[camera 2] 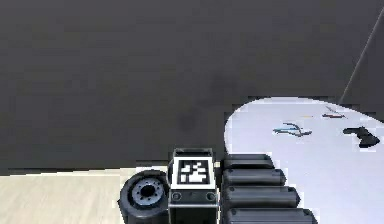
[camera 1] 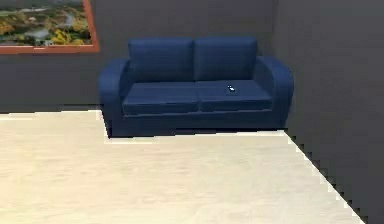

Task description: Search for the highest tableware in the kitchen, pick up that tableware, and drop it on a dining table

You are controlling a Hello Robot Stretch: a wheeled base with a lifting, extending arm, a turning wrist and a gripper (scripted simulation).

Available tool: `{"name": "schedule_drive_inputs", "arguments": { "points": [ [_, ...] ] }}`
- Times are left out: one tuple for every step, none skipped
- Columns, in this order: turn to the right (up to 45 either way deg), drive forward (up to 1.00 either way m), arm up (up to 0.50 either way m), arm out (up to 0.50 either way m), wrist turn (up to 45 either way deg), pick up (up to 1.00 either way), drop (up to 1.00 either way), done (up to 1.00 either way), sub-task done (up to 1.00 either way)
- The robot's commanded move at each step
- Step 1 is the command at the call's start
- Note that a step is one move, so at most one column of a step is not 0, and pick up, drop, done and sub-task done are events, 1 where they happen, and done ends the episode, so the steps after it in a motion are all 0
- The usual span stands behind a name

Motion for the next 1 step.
{"name": "schedule_drive_inputs", "arguments": {
  "points": [
    [-45.0,0.00,0.00,0.00,0.0,0.00,0.00,0.00,0.00]
  ]
}}
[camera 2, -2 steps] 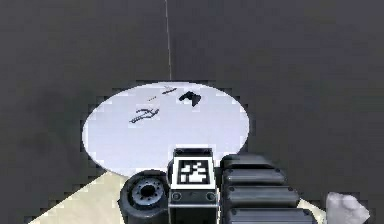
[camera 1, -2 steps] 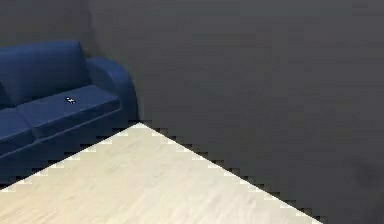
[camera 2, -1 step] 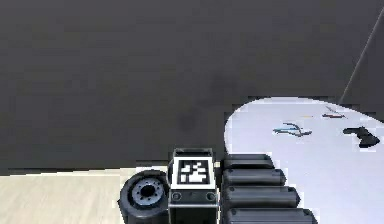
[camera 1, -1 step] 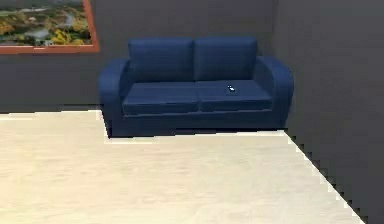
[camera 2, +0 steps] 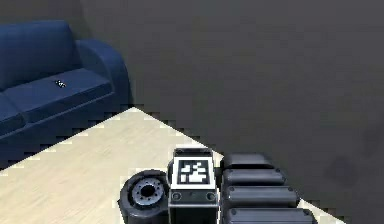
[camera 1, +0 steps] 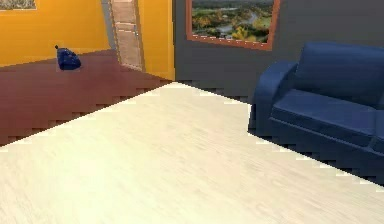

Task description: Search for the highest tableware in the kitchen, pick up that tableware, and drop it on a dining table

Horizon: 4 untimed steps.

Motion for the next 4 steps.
{"name": "schedule_drive_inputs", "arguments": {
  "points": [
    [-6.0,0.00,0.00,0.00,0.0,0.00,0.00,0.00,0.00],
    [-45.0,0.00,0.00,0.00,0.0,0.00,0.00,0.00,0.00],
    [-45.0,0.00,0.00,0.00,0.0,0.00,0.00,0.00,0.00],
    [-45.0,0.00,0.00,0.00,0.0,0.00,0.00,0.00,0.00]
  ]
}}
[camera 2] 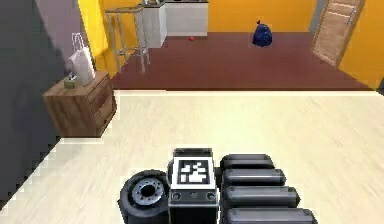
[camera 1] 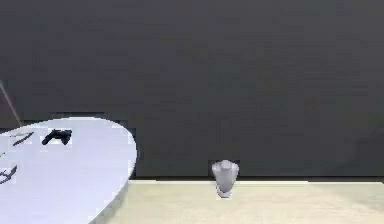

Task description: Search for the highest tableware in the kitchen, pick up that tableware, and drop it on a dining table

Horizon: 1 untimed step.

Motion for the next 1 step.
{"name": "schedule_drive_inputs", "arguments": {
  "points": [
    [0.0,0.75,0.00,0.00,0.0,0.00,0.00,0.00,0.00]
  ]
}}
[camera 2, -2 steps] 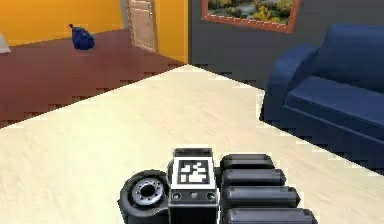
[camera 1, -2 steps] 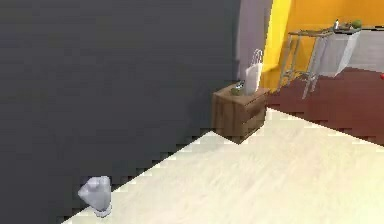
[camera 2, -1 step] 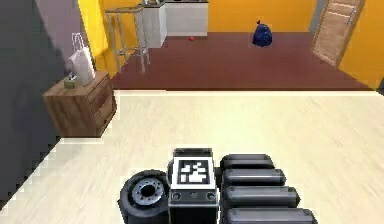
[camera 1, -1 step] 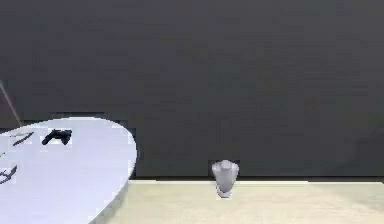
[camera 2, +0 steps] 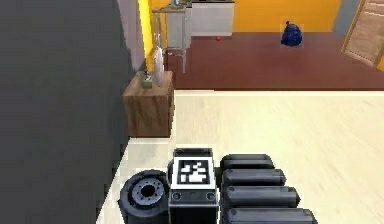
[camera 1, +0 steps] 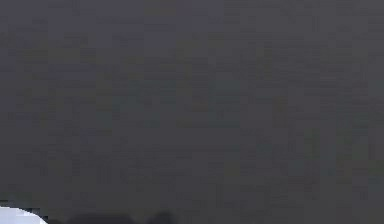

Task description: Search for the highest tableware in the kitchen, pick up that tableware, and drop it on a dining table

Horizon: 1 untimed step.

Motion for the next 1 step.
{"name": "schedule_drive_inputs", "arguments": {
  "points": [
    [6.0,0.00,0.00,0.00,0.0,0.00,0.00,0.00,0.00]
  ]
}}
